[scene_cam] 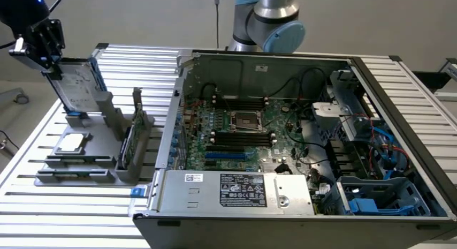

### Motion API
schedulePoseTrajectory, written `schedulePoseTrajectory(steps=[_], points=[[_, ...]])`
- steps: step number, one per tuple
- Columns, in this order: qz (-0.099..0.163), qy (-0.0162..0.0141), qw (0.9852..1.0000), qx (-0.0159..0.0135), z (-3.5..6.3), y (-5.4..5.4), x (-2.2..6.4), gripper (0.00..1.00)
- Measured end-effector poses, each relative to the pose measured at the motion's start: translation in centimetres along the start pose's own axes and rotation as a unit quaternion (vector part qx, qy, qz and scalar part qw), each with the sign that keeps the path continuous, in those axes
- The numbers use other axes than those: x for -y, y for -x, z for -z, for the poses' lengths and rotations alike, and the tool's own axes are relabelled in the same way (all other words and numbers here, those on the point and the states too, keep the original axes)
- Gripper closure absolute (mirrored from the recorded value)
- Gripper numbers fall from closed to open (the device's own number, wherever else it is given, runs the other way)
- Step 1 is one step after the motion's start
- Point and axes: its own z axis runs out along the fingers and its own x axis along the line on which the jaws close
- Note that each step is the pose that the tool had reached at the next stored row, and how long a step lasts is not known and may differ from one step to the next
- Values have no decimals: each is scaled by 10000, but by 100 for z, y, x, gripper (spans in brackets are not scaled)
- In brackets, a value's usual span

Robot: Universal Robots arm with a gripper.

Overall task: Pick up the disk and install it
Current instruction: 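Pick up the disk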

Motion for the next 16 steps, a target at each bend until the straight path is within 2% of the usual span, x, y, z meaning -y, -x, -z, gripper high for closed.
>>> schedulePoseTrajectory(steps=[6,10,11,16], points=[[0,1,10000,0,273,-1,24,67],[0,1,10000,0,453,-4,71,67],[0,1,10000,0,502,-6,93,67],[0,8,10000,6,731,-30,310,67]])
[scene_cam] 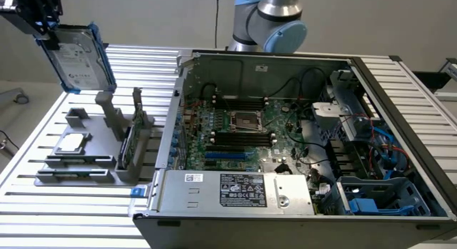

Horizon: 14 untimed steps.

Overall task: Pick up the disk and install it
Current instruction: 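Pick up the disk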

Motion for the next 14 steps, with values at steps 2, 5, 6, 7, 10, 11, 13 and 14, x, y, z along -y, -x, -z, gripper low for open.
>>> schedulePoseTrajectory(steps=[2,5,6,7,10,11,13,14], points=[[1,4,10000,6,91,-13,89,67],[0,11,10000,15,228,-31,221,67],[0,14,10000,17,275,-36,267,67],[0,18,10000,20,323,-42,313,67],[1,30,10000,30,461,-53,448,67],[1,34,10000,35,506,-55,492,67],[1,43,10000,45,598,-60,580,67],[1,45,10000,51,641,-62,625,67]])
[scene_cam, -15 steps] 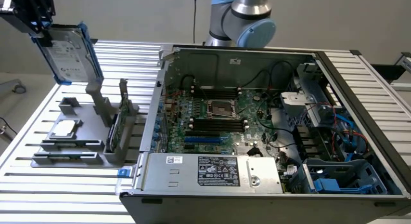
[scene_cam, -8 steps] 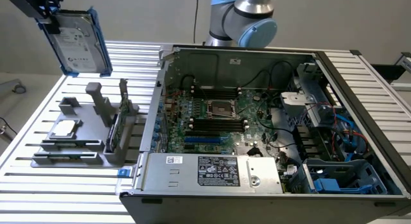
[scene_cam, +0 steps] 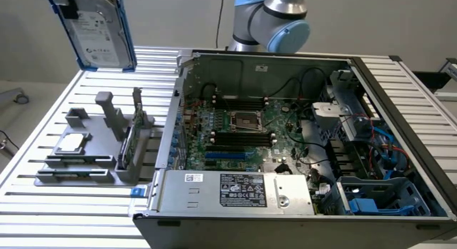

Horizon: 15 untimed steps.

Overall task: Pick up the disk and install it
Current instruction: 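Pick up the disk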

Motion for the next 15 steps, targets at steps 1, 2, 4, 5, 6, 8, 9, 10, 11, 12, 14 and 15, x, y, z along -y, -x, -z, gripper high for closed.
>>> schedulePoseTrajectory(steps=[1,2,4,5,6,8,9,10,11,12,14,15], points=[[0,3,10000,6,45,-2,45,67],[0,6,10000,12,89,-5,89,67],[0,8,10000,26,182,-13,181,67],[1,9,10000,32,226,-16,225,67],[1,10,10000,39,269,-20,267,67],[2,13,10000,51,355,-28,357,67],[1,14,10000,55,386,-32,401,67],[1,14,10000,57,405,-38,445,67],[1,14,10000,58,414,-45,489,67],[2,15,10000,59,418,-55,536,67],[1,14,10000,61,420,-82,627,67],[1,15,10000,61,421,-96,671,67]])
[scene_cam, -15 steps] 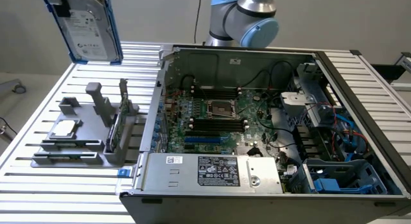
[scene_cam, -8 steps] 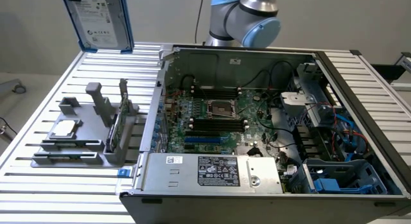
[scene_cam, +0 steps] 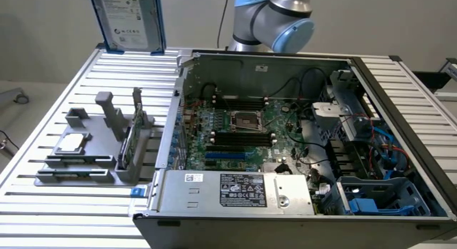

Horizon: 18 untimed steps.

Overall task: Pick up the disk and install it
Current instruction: 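Pick up the disk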

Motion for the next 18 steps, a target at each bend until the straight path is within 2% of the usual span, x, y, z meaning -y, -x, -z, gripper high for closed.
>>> schedulePoseTrajectory(steps=[18], points=[[0,0,10000,0,24,-265,807,67]])
